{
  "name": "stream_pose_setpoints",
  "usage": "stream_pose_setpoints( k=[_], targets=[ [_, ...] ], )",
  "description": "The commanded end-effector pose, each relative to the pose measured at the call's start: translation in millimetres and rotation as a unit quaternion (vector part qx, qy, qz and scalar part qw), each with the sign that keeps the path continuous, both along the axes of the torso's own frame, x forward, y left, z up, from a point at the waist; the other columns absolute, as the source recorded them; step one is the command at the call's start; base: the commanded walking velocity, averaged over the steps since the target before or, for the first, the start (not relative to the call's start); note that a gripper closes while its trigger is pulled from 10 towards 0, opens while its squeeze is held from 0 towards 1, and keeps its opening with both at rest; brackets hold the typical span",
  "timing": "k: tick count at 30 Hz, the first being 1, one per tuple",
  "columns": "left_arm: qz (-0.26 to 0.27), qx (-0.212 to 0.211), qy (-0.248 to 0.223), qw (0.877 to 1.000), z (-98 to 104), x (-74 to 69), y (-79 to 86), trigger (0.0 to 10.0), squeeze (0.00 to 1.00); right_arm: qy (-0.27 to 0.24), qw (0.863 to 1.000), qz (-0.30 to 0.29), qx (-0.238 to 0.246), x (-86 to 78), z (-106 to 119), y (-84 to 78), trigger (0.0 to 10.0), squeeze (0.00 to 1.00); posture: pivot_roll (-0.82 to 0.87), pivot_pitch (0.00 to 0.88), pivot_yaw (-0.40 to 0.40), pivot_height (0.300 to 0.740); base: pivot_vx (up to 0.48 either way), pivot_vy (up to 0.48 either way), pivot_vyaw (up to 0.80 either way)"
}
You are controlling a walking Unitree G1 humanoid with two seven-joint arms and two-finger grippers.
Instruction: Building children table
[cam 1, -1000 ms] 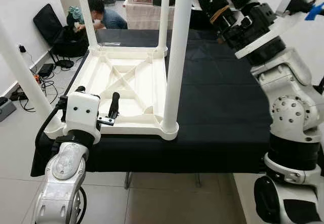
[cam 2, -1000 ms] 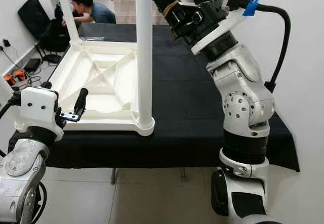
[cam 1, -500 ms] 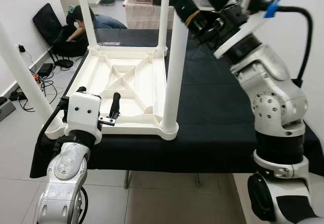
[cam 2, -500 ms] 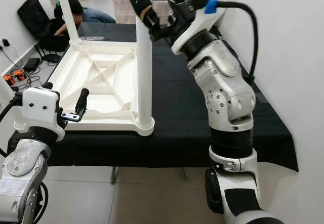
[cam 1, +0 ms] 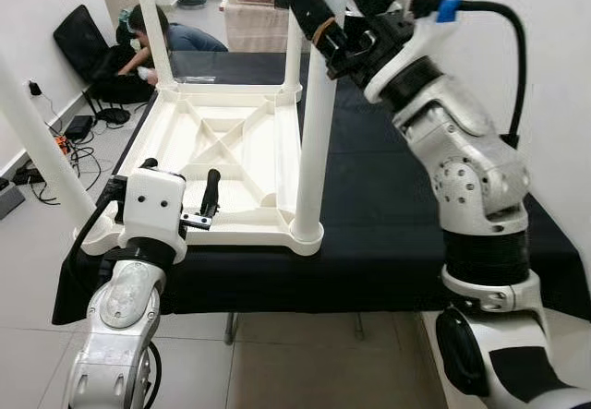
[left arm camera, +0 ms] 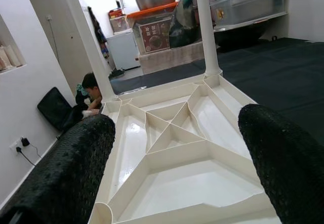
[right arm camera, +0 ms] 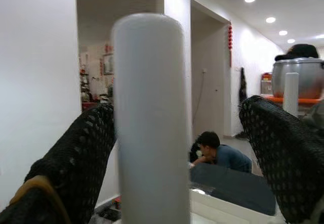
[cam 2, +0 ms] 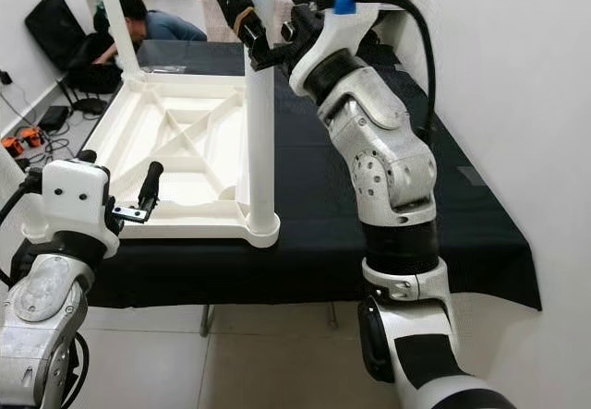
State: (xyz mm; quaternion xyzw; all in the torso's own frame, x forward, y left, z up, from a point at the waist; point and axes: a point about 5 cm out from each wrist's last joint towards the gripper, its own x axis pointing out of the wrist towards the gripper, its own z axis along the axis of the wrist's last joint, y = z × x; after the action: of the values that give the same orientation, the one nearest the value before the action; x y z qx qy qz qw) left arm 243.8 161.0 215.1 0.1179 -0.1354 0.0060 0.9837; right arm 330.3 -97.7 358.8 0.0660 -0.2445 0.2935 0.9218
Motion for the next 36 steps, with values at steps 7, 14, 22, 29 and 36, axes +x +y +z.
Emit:
stream_pose_setpoints(
  k=[7, 14, 22, 29, 36],
  targets=[
    [-0.003, -0.006, 0.005, 1.0, -1, -6.8, -4.5, 10.0, 0.0, 0.027, 0.997, -0.078, 0.007, 15.7, 5, -5.7, 0.0, 0.0, 0.03, 0.078, -0.065, 0.74, 0.0, 0.0, 0.0],
    [-0.015, -0.013, 0.003, 1.0, 3, -11.9, -13.4, 10.0, 0.0, 0.097, 0.966, -0.235, 0.038, 47.0, -9, -44.8, 0.0, 0.0, 0.04, 0.113, -0.087, 0.74, 0.0, 0.0, 0.0],
    [-0.022, -0.017, 0.007, 1.0, 3, -16.0, -17.7, 10.0, 0.0, 0.192, 0.923, -0.327, 0.069, 66.4, -48, -78.4, 0.0, 0.0, 0.04, 0.131, -0.092, 0.74, 0.0, 0.0, 0.0],
    [-0.029, -0.016, 0.012, 0.999, 5, -21.7, -21.2, 10.0, 0.0, 0.304, 0.878, -0.355, 0.099, 78.9, -99, -95.4, 0.0, 0.0, 0.06, 0.173, -0.092, 0.74, 0.0, 0.0, 0.0],
    [-0.032, -0.017, 0.024, 0.999, 6, -26.2, -22.2, 10.0, 0.0, 0.407, 0.837, -0.341, 0.129, 80.4, -154, -104.5, 0.0, 0.0, 0.07, 0.206, -0.092, 0.74, 0.0, 0.0, 0.0]
  ],
)
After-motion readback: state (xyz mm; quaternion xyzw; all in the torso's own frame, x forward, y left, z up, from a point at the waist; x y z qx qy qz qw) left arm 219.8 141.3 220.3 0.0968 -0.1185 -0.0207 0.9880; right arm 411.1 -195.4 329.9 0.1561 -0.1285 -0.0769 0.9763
